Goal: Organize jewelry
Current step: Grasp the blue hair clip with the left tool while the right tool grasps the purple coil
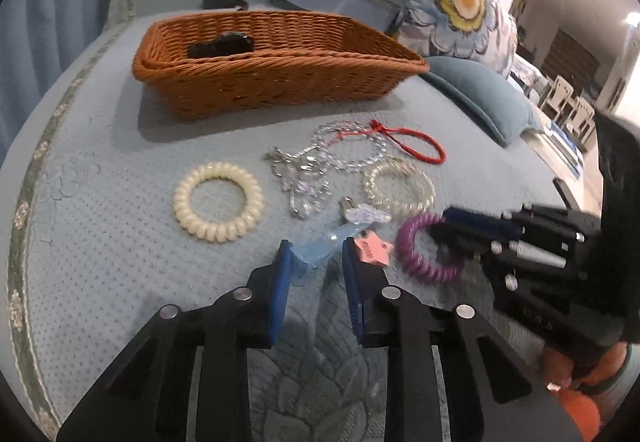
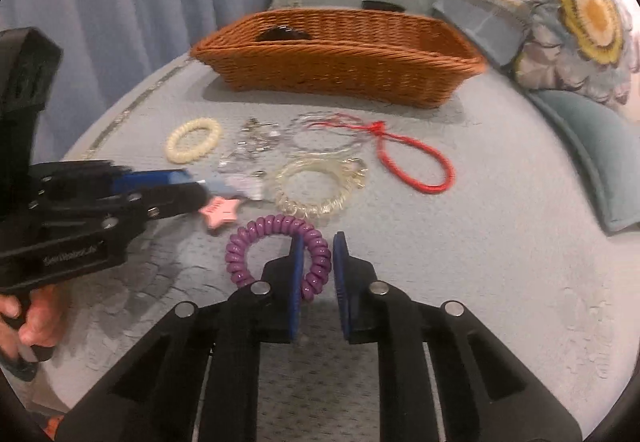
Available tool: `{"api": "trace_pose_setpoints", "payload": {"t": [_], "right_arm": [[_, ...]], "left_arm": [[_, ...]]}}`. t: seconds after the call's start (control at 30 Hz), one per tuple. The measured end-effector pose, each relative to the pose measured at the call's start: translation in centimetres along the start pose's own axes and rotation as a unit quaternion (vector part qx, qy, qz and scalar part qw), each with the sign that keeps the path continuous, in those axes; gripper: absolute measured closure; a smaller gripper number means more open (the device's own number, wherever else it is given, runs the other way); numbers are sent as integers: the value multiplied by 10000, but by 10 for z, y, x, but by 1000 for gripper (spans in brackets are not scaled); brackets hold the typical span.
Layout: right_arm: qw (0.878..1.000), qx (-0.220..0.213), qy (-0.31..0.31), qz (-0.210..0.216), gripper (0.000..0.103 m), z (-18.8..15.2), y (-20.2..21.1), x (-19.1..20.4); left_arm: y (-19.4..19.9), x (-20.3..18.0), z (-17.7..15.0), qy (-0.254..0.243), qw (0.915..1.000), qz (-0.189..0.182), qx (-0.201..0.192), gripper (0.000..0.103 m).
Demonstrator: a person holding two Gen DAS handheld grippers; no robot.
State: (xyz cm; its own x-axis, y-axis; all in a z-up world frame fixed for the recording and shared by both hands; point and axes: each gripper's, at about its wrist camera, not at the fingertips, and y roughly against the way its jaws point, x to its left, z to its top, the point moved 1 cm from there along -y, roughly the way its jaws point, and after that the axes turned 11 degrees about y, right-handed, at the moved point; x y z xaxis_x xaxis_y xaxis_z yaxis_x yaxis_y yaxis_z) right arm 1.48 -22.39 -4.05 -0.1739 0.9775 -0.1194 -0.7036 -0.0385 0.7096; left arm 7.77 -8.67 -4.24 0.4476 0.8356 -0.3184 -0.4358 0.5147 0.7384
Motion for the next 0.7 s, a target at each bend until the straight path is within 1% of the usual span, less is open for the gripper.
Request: {"api": "trace_pose_setpoints", "payload": {"t": [0.03, 0.17, 0.3, 0.4, 0.47, 0.6, 0.7], "right_arm": [[10000, 11, -87, -14, 90, -3, 1, -4], [9994, -29, -315, 167, 90, -10, 3, -13], [9988, -60, -372, 300, 90, -11, 2, -16], [9988, -28, -346, 349, 89, -10, 0, -17], [9991, -13, -266, 329, 89, -7, -1, -15], [9995, 5, -151, 264, 88, -4, -5, -12], [9999, -1, -22, 146, 88, -3, -6, -7]], "left_arm": [[3, -2, -3, -3, 10000, -84, 47, 80], [8, -8, -12, -21, 9999, -136, 102, 80], [9, -7, -14, 25, 10000, -16, 60, 80], [5, -4, -10, 75, 10000, 18, 37, 79], [4, -4, -7, 51, 10000, 48, 22, 79], [-1, -10, -7, -78, 9999, 83, 24, 75], [-3, -13, -7, -111, 9999, 103, -25, 75]]}}
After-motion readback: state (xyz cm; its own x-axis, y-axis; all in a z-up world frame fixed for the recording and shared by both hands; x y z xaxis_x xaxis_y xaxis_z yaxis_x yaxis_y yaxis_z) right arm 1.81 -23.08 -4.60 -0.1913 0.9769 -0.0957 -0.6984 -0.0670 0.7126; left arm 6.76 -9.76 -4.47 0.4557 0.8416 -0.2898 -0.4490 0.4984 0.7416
